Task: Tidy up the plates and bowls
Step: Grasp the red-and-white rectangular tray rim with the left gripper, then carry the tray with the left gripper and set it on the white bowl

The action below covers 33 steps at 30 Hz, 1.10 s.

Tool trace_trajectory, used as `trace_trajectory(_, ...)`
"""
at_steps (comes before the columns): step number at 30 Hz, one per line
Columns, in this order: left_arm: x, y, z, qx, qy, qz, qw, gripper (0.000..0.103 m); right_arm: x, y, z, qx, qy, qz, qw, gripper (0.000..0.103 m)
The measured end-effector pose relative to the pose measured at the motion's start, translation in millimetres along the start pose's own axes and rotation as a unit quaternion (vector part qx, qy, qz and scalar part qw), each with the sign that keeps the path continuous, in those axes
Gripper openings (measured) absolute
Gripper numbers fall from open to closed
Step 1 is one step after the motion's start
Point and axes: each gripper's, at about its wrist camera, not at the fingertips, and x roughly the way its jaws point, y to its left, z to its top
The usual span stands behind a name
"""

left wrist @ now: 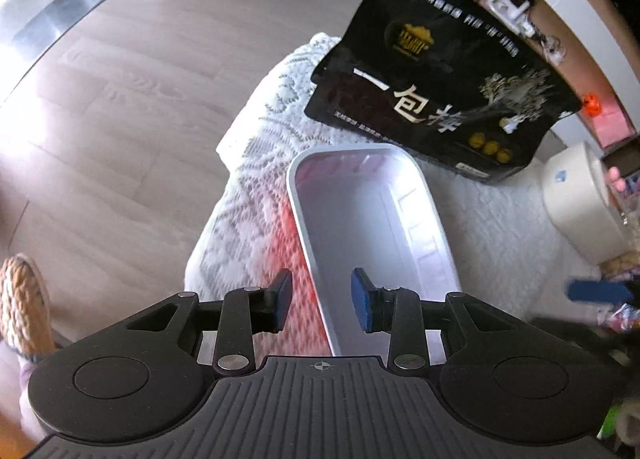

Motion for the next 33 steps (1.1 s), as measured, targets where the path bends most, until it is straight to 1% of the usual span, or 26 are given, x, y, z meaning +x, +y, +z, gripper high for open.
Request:
trace_trajectory(1,5,1,2,0.003,0.006,0.001,1.0000,0.035,15,1,9,0.001,0.007,0.004,1.000,0.089)
trace_trajectory(2,12,2,4,0.004,0.015,-0.002,0.9999,0.035,30,1,16,0.003,0.015,0.007,1.000,0.085)
trace_trajectory(5,24,7,9,-0.004,0.046,-0.027,0.9986,0.035,66,-3,28,0.032,0.051,0.022,0.998,0.077)
trace_trajectory(7,27,6,10,-0.001,0.057,-0.029,0.9980,0.035,87,-6,35,0.049,0.081,0.041,0.995,0.073)
trace_trajectory(10,35,5,9,0.001,0.086,-0.042,0.9954,0.034,109,-3,38,0.055,0.110,0.047,0.991,0.068)
trace_trajectory(11,35,5,8,0.000,0.087,-0.048,0.9950,0.030,112,-1,38,0.056,0.114,0.048,0.991,0.065)
trace_trajectory(12,32,4,8,0.002,0.081,-0.054,0.9952,0.022,112,2,37,0.057,0.114,0.052,0.990,0.063)
trace_trajectory(13,27,2,7,0.007,0.071,-0.057,0.9958,0.022,110,5,36,0.056,0.111,0.054,0.991,0.061)
trace_trajectory(15,8,-5,5,0.028,0.040,-0.059,0.9971,0.021,92,14,32,0.037,0.092,0.043,0.994,0.059)
trace_trajectory(16,-2,-9,4,0.036,0.028,-0.067,0.9967,0.021,78,19,29,0.024,0.075,0.038,0.996,0.059)
trace_trajectory(19,-37,-20,-3,0.046,-0.007,-0.095,0.9944,0.021,31,21,20,0.018,0.024,0.032,0.999,0.059)
trace_trajectory(21,-65,-32,-12,0.064,-0.040,-0.102,0.9919,0.022,-5,23,6,0.016,-0.012,0.032,0.999,0.059)
trace_trajectory(24,-104,-52,-33,0.094,-0.078,-0.112,0.9863,0.024,-62,28,-28,0.007,-0.068,0.043,0.997,0.064)
trace_trajectory(27,-134,-67,-59,0.106,-0.092,-0.136,0.9807,0.028,-109,29,-66,-0.004,-0.111,0.038,0.993,0.067)
trace_trajectory(28,-143,-72,-68,0.110,-0.095,-0.145,0.9788,0.029,-123,29,-84,-0.004,-0.123,0.039,0.992,0.068)
trace_trajectory(30,-158,-82,-89,0.121,-0.099,-0.160,0.9747,0.030,-145,26,-114,0.003,-0.144,0.042,0.989,0.069)
trace_trajectory(33,-175,-94,-119,0.136,-0.096,-0.183,0.9688,0.031,-164,23,-158,0.010,-0.169,0.036,0.985,0.071)
